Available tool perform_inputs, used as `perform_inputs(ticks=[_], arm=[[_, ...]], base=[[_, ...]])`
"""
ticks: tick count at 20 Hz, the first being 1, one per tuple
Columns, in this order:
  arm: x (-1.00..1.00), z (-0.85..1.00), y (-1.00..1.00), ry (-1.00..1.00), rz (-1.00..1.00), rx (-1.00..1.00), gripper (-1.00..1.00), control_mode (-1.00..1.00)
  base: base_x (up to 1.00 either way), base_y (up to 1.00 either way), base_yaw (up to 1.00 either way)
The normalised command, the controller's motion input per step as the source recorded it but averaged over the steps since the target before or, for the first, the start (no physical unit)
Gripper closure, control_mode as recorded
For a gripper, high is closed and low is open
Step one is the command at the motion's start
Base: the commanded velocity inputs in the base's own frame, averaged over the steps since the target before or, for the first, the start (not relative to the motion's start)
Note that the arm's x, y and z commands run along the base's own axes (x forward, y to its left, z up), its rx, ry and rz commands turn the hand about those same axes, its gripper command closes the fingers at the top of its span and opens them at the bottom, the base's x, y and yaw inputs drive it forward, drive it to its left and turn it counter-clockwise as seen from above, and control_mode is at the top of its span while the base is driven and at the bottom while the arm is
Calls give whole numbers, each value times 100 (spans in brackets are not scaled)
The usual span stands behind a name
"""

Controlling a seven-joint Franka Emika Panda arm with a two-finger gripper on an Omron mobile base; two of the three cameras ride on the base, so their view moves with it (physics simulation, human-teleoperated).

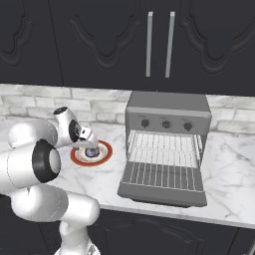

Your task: Open the toaster oven door. Place the bread on the bottom rack in the toaster oven and place the steak on the top rack.

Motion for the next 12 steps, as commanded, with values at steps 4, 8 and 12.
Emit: perform_inputs(ticks=[4,8,12], arm=[[10,-23,1,5,1,-4,-100,-100],[13,-21,0,2,0,0,-100,-100],[20,-20,0,2,0,0,-100,-100]], base=[[0,0,0],[0,0,0],[0,0,0]])
